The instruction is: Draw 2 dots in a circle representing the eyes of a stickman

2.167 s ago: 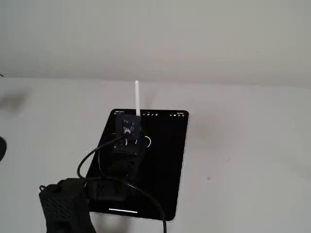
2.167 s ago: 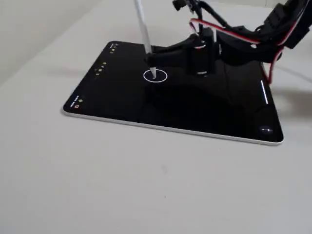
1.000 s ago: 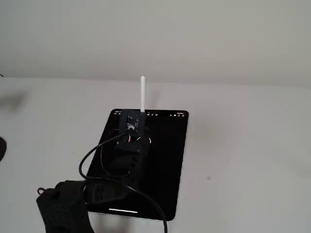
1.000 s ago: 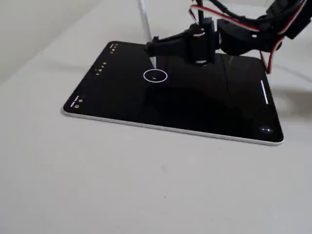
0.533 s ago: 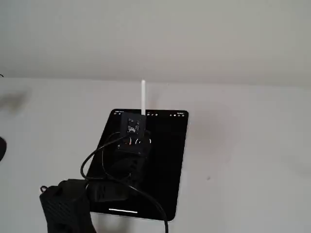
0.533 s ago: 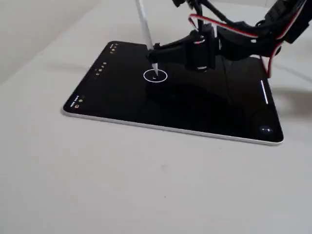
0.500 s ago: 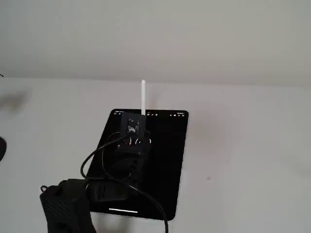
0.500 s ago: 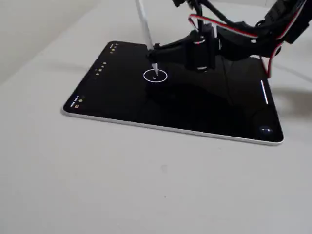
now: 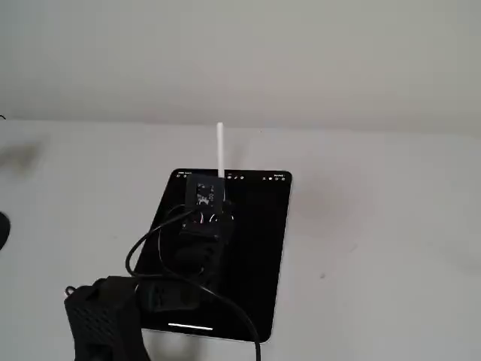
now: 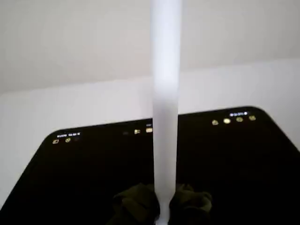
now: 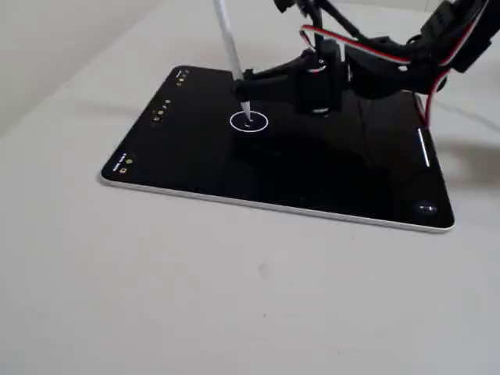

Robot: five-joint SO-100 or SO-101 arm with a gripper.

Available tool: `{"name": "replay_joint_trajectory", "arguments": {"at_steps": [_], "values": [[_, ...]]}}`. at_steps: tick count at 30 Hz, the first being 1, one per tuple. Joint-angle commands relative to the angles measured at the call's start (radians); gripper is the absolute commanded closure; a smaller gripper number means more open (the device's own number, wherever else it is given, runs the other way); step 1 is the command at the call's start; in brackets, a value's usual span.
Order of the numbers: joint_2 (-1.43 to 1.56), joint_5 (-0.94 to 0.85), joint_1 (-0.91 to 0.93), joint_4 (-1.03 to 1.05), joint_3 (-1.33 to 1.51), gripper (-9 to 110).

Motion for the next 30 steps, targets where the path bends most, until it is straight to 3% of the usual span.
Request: {"name": "replay_joint_trajectory", "arguments": {"at_steps": [1,7,13,17,20,26,30], "values": [[0.025,-0.006,-0.003,-0.023,-0.038,102],[0.222,0.209,0.04,0.057,-0.025,102],[0.555,0.641,0.103,0.393,-0.049,102],[0.773,0.985,0.15,0.882,-0.202,102],[0.945,1.144,0.153,1.175,-0.242,102],[1.282,1.262,0.097,1.64,-0.225,102],[1.466,1.281,0.077,1.752,-0.127,102]]}}
